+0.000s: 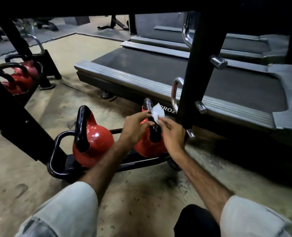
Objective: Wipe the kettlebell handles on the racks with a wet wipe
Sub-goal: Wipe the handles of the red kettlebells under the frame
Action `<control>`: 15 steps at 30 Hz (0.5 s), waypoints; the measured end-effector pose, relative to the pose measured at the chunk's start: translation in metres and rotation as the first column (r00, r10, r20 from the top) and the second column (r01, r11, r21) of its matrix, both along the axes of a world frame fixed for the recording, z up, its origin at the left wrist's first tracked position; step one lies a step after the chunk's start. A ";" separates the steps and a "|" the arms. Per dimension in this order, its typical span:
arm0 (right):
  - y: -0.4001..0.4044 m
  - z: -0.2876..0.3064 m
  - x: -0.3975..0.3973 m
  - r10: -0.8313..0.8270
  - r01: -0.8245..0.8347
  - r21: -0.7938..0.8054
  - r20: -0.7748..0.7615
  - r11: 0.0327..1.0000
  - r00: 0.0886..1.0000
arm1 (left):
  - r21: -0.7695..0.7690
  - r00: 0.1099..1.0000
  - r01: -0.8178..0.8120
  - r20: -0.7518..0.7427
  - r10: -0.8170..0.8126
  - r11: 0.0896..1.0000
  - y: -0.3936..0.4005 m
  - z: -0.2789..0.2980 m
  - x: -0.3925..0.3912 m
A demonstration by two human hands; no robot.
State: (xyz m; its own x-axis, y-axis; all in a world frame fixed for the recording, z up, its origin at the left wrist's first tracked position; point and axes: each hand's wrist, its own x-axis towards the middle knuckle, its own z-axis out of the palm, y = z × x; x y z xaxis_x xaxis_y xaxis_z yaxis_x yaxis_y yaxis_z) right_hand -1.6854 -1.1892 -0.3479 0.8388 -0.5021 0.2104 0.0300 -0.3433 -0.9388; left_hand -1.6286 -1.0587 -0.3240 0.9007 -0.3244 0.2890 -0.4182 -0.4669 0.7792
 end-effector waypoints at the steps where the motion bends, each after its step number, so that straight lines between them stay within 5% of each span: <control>1: 0.000 0.011 0.013 0.038 -0.038 -0.027 0.001 0.999 0.999 | -0.026 1.000 -0.023 0.005 0.023 0.999 -0.001 -0.004 -0.007; 6: -0.013 0.030 0.059 0.174 -0.181 -0.027 -0.155 0.983 0.972 | -0.122 0.988 -0.139 -0.089 0.129 0.983 -0.005 -0.017 -0.024; 12: -0.019 0.021 0.015 0.210 -0.191 0.144 -0.130 0.971 0.969 | -0.077 0.980 -0.195 -0.049 0.191 0.978 -0.005 -0.008 -0.026; 15: -0.019 0.026 0.037 0.210 -0.196 0.099 -0.148 0.975 0.966 | -0.070 0.983 -0.173 -0.079 0.168 0.982 -0.004 -0.007 -0.023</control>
